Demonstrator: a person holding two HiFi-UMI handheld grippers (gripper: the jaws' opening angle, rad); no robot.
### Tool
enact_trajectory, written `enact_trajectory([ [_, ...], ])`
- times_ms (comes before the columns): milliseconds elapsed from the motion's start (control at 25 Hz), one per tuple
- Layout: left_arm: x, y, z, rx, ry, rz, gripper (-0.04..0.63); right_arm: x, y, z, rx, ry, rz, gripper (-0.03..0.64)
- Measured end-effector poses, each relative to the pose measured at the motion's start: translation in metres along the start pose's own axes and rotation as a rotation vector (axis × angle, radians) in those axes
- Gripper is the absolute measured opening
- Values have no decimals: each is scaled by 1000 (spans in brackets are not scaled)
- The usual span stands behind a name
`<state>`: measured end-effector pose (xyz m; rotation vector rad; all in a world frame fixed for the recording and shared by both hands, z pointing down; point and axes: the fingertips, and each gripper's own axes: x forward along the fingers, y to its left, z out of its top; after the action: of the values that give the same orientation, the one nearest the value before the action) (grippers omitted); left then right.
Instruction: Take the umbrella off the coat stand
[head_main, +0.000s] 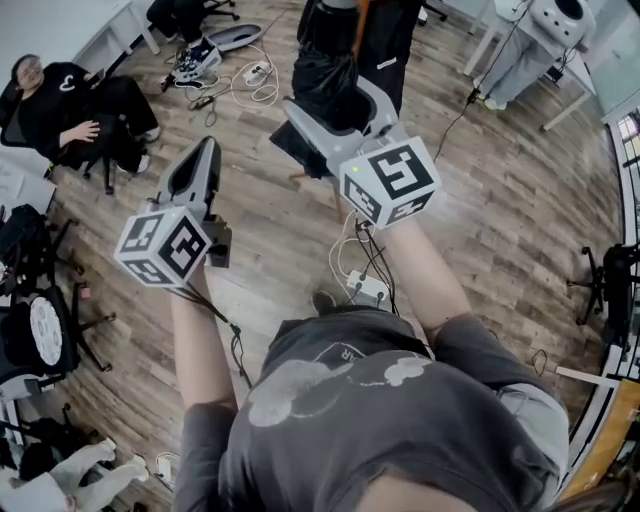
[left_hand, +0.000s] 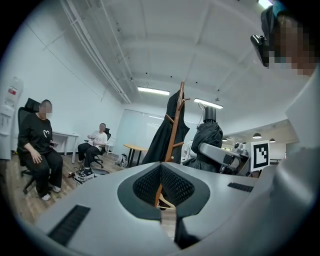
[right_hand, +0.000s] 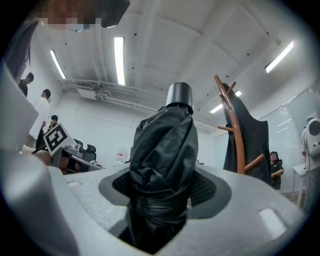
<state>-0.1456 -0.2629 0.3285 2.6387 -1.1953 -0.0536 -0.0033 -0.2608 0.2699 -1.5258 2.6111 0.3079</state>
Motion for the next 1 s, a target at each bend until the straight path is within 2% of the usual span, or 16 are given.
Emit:
enact_trajectory([
  [600, -100, -40, -47, -76, 32, 23, 3, -72, 74, -17, 139, 84, 77, 273],
  [1000, -147, -77, -69, -75, 47, 4, 3, -122, 115, -8, 137, 95, 100, 272],
])
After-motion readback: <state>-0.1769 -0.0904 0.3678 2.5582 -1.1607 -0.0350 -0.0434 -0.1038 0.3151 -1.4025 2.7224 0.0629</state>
